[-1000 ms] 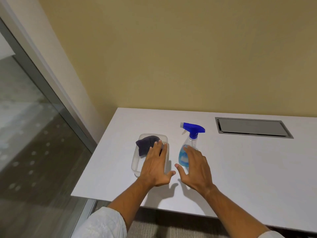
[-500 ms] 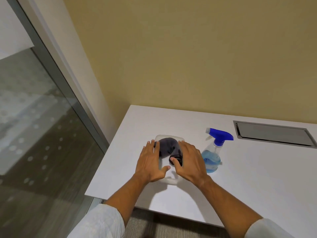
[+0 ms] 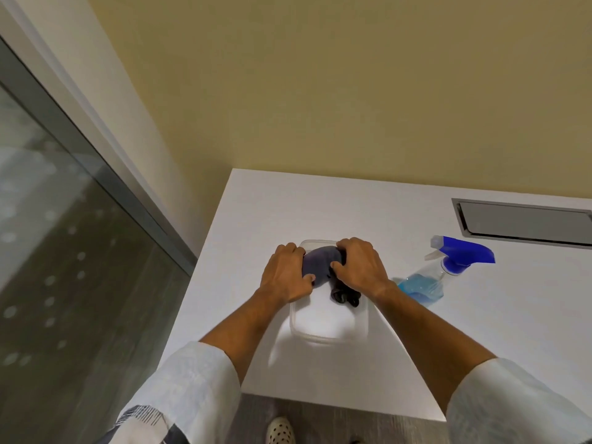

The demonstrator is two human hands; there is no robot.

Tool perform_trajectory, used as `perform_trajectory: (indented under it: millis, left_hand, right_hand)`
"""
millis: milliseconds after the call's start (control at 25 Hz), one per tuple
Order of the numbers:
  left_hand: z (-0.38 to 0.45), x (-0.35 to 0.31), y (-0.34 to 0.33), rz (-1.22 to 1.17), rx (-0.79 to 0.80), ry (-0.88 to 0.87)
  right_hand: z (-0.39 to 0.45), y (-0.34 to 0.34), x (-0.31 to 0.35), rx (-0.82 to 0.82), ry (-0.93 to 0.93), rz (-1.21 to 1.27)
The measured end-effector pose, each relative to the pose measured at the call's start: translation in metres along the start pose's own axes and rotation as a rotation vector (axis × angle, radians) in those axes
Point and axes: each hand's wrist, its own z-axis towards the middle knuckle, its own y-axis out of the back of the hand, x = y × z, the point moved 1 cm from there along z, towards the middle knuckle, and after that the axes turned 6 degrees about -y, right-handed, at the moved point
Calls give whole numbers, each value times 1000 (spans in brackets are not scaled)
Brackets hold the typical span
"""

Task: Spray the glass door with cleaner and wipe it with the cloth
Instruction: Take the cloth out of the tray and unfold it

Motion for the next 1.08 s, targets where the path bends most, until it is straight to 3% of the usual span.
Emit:
perform_trajectory:
  millis: [560,800,1080]
  left_hand:
    - [17,9,-4,-136,-40,53]
    - [4,-4,21,-250,-162,-46]
    - [-21,-5,65,-427,-424,-73]
  right_hand:
    - [17,2,-6,15,-76,77]
    - [-1,24,-11,-46,-56,228]
    - [-33,59,-3,-75,24,446]
